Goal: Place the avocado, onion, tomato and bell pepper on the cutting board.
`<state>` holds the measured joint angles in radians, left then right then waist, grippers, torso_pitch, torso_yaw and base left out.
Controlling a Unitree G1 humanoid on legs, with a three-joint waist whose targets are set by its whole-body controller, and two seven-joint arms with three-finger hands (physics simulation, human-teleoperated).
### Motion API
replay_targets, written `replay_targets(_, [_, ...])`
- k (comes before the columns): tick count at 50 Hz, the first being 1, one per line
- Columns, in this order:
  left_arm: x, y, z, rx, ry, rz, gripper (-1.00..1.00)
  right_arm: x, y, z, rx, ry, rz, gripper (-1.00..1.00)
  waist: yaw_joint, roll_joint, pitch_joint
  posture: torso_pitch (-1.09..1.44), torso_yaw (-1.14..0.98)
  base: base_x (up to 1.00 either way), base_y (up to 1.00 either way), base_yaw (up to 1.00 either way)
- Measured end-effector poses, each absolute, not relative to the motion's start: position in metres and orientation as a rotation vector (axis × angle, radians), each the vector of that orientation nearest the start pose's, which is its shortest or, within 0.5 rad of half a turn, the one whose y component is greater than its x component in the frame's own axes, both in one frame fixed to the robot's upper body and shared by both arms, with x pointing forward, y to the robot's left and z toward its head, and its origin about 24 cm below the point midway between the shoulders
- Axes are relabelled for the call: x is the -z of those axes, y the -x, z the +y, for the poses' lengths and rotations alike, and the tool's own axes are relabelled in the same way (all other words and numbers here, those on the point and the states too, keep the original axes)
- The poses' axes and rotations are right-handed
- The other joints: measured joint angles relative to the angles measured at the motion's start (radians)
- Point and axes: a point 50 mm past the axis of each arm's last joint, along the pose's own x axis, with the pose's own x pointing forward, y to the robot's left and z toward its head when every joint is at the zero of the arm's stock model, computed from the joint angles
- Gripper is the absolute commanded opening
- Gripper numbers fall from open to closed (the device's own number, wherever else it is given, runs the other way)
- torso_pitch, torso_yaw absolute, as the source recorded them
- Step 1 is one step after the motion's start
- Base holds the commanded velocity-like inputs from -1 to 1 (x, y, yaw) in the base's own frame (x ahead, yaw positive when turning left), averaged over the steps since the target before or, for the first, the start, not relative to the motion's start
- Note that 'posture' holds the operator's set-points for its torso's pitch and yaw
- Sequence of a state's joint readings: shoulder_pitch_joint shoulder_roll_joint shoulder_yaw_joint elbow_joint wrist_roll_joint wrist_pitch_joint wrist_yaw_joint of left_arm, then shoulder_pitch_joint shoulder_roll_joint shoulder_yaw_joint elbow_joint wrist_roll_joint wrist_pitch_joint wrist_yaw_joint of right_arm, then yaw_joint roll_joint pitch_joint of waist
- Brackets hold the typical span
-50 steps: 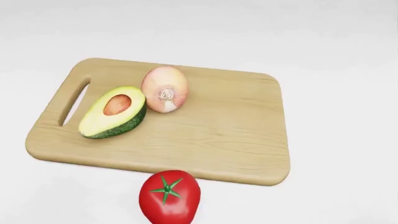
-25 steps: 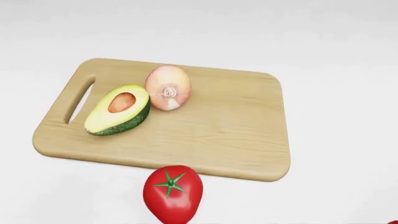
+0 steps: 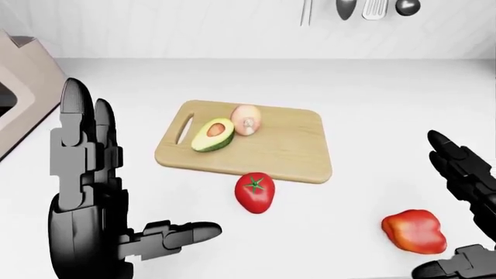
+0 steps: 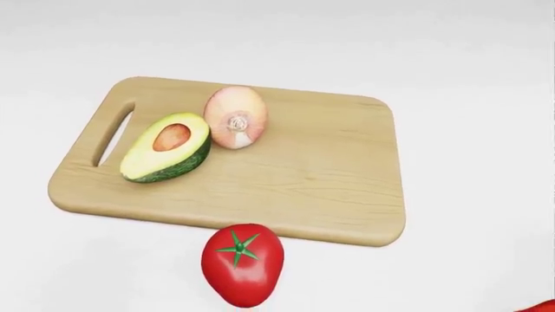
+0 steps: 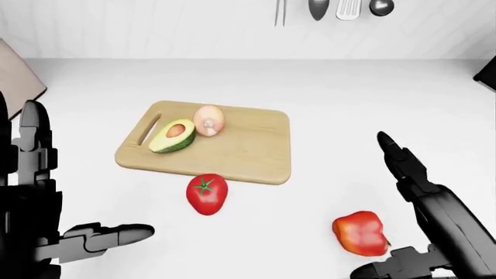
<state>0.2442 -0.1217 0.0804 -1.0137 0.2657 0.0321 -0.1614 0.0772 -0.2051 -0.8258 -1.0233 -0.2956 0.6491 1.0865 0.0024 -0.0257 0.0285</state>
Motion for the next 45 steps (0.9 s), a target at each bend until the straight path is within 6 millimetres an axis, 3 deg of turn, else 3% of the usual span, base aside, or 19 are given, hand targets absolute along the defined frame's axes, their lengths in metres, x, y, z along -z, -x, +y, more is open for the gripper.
replay_targets(15, [-0.204,-0.148,0.165,-0.151,-0.283,-0.690,1.00,-0.193,-0.139,-0.258,-0.056,0.634,0.042,1.00,0.000,0.001,-0.003,0.00,0.00,0.00,0.00,0.00])
replay_targets(28, [-0.205,-0.148,0.165,-0.151,-0.282,-0.690,1.00,-0.176,-0.138,-0.264,-0.041,0.605,0.079,1.00,-0.002,0.001,-0.006,0.00,0.00,0.00,0.00,0.00])
replay_targets(43, [-0.204,-0.147,0.165,-0.151,-0.282,-0.690,1.00,-0.169,-0.140,-0.263,-0.027,0.612,0.043,1.00,-0.002,-0.020,-0.019,0.00,0.00,0.00,0.00,0.00])
replay_targets(44, [-0.204,-0.147,0.165,-0.151,-0.282,-0.691,1.00,-0.169,-0.140,-0.263,-0.026,0.612,0.042,-0.69,-0.001,-0.021,-0.019,0.00,0.00,0.00,0.00,0.00])
replay_targets(45, [-0.204,-0.147,0.166,-0.153,-0.283,-0.690,1.00,-0.169,-0.138,-0.263,-0.039,0.611,0.047,-1.00,-0.003,-0.022,-0.019,0.00,0.00,0.00,0.00,0.00])
